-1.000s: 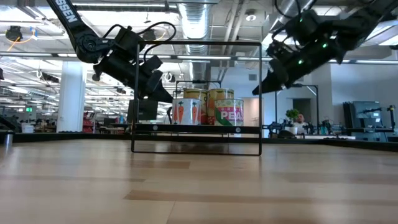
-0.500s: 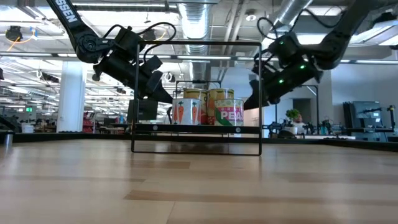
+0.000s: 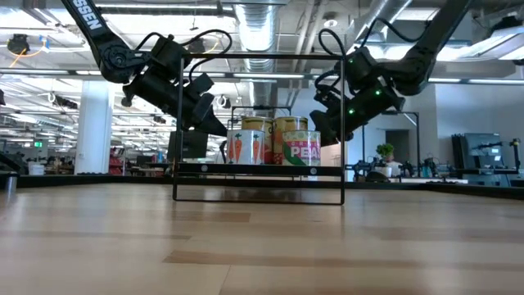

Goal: Pick and place cans onto a shelf
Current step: Adjust the large blue can on the shelf

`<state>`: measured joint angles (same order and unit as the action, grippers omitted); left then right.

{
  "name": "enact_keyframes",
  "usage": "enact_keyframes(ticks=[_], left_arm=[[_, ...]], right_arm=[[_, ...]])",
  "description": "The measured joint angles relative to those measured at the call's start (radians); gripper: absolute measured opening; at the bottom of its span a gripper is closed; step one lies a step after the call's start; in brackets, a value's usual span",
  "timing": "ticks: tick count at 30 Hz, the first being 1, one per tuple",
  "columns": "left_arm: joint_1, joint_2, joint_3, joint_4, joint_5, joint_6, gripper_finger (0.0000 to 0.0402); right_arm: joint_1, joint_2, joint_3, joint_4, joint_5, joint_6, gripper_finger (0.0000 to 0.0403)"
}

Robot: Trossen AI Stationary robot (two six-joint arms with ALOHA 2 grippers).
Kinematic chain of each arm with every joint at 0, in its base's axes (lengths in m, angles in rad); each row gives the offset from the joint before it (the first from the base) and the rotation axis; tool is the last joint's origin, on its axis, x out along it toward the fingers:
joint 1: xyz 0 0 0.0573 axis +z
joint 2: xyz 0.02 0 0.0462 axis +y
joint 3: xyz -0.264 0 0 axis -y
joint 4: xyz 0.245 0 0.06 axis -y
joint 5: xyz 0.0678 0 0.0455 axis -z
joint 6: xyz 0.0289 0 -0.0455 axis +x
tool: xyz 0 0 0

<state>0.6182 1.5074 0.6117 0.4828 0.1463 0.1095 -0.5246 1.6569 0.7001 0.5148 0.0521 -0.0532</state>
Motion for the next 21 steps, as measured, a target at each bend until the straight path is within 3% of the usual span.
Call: enact_keyframes(ticks=[10,21], left_arm=[[0.001,-0.008,0.000,-0.007,0.019,-0.002,0.0000],[-0.003,-0.009,0.000,-0.074,0.129,0.028,0.0000]], right_arm=[[0.002,-0.025,0.010,-0.028,0.000,-0.021,0.0005],[0.065,-0.174,0.010,-0.380,0.000,-0.019,0.0004]])
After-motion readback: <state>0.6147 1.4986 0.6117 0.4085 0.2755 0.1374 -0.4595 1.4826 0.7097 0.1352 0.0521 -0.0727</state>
